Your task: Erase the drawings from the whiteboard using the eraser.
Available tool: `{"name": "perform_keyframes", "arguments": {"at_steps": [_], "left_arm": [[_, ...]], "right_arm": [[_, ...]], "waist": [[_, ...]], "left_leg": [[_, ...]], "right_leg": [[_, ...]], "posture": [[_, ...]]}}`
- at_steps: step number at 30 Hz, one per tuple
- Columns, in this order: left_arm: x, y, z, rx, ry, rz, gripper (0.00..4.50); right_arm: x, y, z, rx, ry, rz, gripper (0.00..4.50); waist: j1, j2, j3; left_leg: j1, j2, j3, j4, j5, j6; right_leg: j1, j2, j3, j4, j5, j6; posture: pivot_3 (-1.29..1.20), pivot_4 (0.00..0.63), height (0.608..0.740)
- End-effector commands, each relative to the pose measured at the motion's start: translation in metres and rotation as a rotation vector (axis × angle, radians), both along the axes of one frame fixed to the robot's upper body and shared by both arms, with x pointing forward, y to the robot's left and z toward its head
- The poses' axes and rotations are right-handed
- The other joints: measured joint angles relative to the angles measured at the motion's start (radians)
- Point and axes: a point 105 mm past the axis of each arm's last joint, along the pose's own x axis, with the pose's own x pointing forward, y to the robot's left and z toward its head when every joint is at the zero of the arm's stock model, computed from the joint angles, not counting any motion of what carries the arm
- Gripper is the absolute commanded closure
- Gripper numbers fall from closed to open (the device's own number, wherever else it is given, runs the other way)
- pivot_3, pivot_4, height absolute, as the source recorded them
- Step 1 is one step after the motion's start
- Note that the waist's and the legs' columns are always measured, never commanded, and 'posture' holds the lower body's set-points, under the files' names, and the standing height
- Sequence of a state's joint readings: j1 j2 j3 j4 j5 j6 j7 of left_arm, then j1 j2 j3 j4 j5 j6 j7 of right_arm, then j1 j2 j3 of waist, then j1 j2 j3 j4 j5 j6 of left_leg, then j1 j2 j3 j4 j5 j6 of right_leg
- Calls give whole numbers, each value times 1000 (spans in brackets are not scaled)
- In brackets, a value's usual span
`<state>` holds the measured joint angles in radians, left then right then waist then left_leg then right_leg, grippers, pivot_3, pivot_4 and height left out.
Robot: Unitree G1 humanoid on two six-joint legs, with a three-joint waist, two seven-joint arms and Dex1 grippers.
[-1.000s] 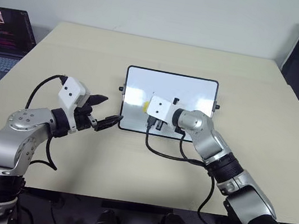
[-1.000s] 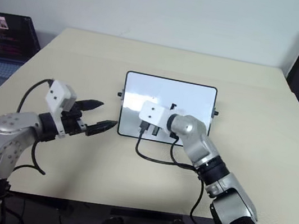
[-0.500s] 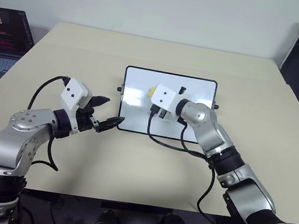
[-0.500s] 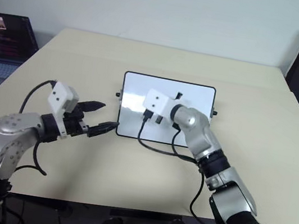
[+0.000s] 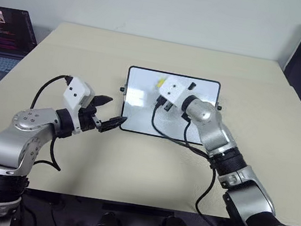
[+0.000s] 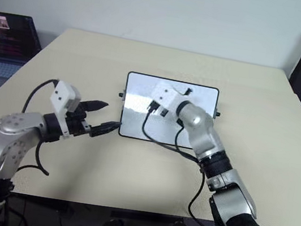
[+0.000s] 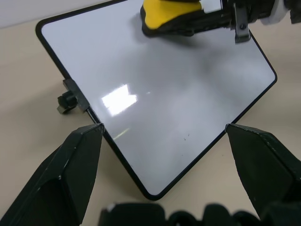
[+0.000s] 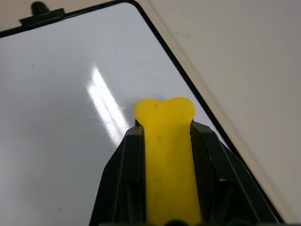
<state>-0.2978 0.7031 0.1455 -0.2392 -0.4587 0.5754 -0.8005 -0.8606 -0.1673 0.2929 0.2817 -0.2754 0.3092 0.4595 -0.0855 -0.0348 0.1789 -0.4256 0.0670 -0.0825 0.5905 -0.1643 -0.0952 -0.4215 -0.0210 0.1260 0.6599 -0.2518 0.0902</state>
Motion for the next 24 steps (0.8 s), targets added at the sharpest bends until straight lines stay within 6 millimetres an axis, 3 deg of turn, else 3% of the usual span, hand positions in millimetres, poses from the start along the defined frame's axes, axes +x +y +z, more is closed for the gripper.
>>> {"name": "perform_keyframes", "arguments": {"at_steps": [1, 5, 11, 13, 18, 24], "left_arm": [[-3, -12, 17, 25, -94, -62, 0], [-5, -32, 31, 1, -133, -160, 0], [-7, -53, 31, 79, -158, -286, 0], [-5, -62, 31, 55, -147, -326, 0], [7, -107, 33, 76, -167, -514, 0], [9, -156, 36, 74, -188, -713, 0]], "right_arm": [[-20, -16, 35, 212, 20, 6, 3536], [-49, -62, 50, 417, 50, -68, 3536], [-87, -115, 45, 460, 47, -242, 3536], [-95, -126, 33, 474, 85, -298, 3536], [-97, -183, -17, 510, 192, -635, 3536], [-83, -203, -42, 543, 253, -743, 3536]], "waist": [[1, 1, 0], [11, 2, 1], [12, 2, 2], [12, 3, 2], [14, 2, 1], [5, 3, 1]], "left_leg": [[-1, 0, 0, 0, 0, 0], [-5, 0, -4, -1, -1, -1], [-5, 0, -4, 0, -1, -2], [-5, 0, -4, 1, -1, -2], [-4, -1, -4, 4, -1, -2], [-4, -2, -3, 5, -1, -2]], "right_leg": [[-1, 0, 0, 1, 1, -1], [-3, 0, -4, 1, 0, -1], [-3, 0, -4, -1, -6, -2], [-2, 0, -3, 0, -6, -3], [0, 0, -2, 0, -6, -4], [1, 0, 0, -1, -5, -2]], "posture": [[0, 150, 740], [0, 150, 740], [0, 150, 740], [0, 150, 740], [0, 150, 740], [0, 150, 740]]}}
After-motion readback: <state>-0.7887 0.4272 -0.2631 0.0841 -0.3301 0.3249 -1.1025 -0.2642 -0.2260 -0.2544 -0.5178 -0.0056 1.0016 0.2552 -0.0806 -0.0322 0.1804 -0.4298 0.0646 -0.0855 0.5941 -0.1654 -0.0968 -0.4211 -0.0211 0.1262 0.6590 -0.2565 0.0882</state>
